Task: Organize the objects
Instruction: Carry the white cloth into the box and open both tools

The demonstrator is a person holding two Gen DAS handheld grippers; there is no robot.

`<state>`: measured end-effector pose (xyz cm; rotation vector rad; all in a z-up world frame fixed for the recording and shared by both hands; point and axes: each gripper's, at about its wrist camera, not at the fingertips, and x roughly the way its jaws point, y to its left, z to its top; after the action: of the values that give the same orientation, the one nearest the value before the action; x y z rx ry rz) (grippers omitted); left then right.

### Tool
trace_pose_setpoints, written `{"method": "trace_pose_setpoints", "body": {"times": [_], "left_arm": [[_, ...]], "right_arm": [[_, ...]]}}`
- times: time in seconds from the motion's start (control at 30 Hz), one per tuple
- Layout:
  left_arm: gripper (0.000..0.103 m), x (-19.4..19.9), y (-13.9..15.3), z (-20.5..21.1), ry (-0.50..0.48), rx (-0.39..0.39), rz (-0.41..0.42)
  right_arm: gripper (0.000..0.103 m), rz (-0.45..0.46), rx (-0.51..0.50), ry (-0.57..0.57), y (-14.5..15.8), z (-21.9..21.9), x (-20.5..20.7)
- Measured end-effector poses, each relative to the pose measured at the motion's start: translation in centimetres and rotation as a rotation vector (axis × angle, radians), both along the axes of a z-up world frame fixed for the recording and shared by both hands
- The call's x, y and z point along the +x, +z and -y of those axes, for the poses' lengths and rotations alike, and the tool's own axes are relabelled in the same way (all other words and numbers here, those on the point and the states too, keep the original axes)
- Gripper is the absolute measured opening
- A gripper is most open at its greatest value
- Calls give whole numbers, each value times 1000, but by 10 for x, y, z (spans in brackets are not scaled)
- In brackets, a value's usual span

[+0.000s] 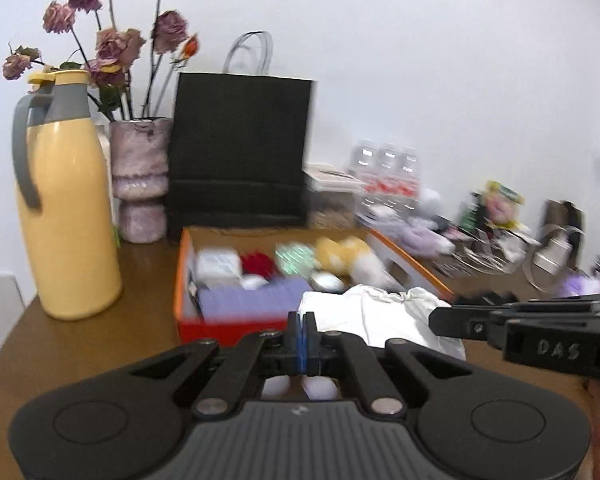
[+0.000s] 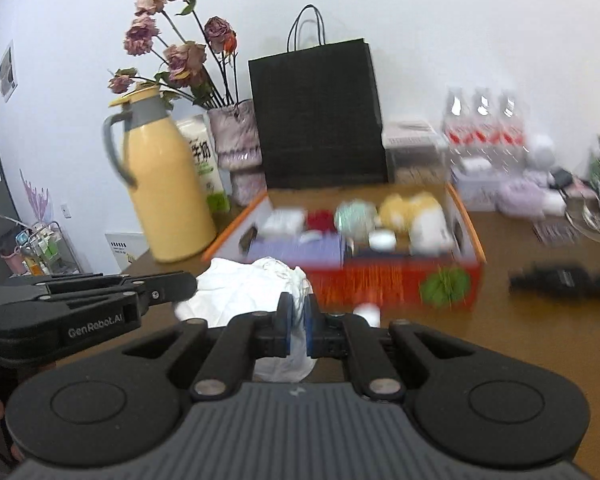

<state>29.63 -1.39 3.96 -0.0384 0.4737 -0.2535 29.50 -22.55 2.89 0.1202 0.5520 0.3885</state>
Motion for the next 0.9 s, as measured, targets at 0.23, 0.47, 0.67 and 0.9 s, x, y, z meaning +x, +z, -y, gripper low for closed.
{"method": "trace_pose_setpoints", "body": {"times": [0.23, 0.47, 0.67, 0.9], "left_arm": [[0, 116, -17, -13, 90, 95, -114], [26, 140, -52, -22, 83, 187, -182], [37, 130, -33, -24, 74, 166, -143], [71, 82, -7, -23, 112, 175, -66]], "right_arm": [[7, -137, -62, 50, -8, -43, 133], [13, -338, -26, 120, -68, -69, 192], [65, -223, -32, 13, -48, -52, 174], [89, -51, -158, -71, -3, -27, 108]]}}
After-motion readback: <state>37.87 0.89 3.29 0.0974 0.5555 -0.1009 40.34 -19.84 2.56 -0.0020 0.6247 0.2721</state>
